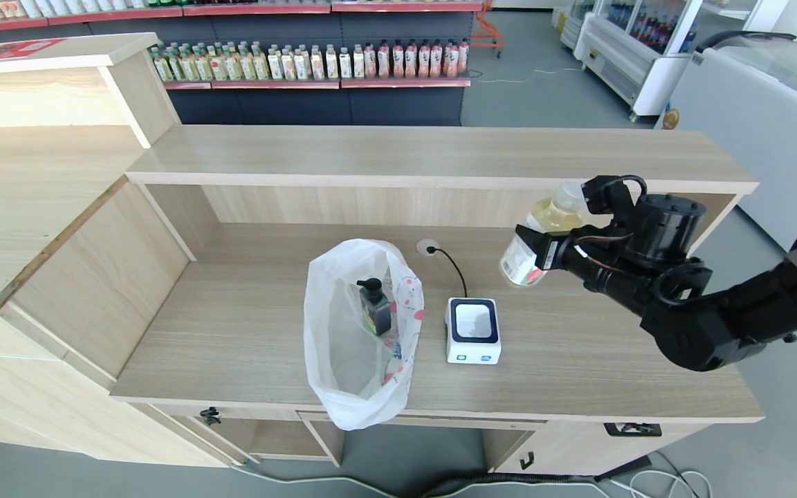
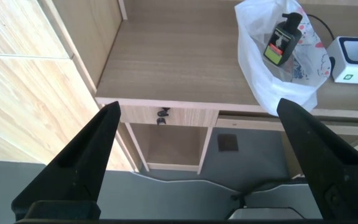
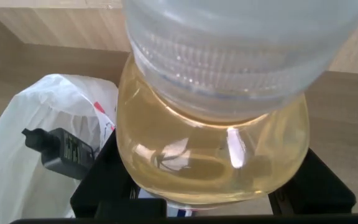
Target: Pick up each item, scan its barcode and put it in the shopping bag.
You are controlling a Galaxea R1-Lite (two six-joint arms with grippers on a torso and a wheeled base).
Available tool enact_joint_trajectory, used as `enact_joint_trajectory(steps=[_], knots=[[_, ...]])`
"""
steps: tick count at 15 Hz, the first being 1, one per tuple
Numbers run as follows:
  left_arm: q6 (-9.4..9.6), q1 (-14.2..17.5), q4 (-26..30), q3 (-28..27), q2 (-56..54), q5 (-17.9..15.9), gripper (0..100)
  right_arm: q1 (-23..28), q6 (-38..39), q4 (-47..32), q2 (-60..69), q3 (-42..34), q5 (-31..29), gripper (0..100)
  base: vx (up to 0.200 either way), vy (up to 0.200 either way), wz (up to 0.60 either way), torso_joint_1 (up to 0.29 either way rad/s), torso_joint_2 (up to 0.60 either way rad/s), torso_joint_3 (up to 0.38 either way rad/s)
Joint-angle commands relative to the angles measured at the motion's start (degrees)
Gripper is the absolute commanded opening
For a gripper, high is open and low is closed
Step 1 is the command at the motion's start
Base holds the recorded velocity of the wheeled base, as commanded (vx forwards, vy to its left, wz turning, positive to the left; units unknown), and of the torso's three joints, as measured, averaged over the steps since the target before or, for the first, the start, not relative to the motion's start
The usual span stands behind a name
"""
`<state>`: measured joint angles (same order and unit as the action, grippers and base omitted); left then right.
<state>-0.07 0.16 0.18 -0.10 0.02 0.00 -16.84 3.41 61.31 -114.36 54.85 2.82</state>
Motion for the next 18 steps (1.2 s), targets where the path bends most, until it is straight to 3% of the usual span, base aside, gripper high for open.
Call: enact_joint_trajectory(steps=[1,3,12,18], knots=[[-0.01,0.02,-0.01,0.01,-0.02,-0.09,100,-1.01,0.37,0.13,2.65,-3.08,0.26,0,0.000,0.000,0.00,0.000,0.00,0.000],[0.34,0.02,-0.01,0.01,-0.02,0.00,100,-1.71,0.37,0.22,3.44,-4.92,0.35,0,0.000,0.000,0.00,0.000,0.00,0.000],[0.42,0.02,-0.01,0.01,-0.02,0.00,100,-7.33,2.74,-0.22,2.83,-4.92,0.44,0,0.000,0.200,0.00,0.002,0.00,0.003],[0.42,0.02,-0.01,0.01,-0.02,0.00,100,-12.70,5.90,-0.31,-1.39,-6.07,1.05,0,0.000,0.000,0.00,0.000,0.00,0.000]])
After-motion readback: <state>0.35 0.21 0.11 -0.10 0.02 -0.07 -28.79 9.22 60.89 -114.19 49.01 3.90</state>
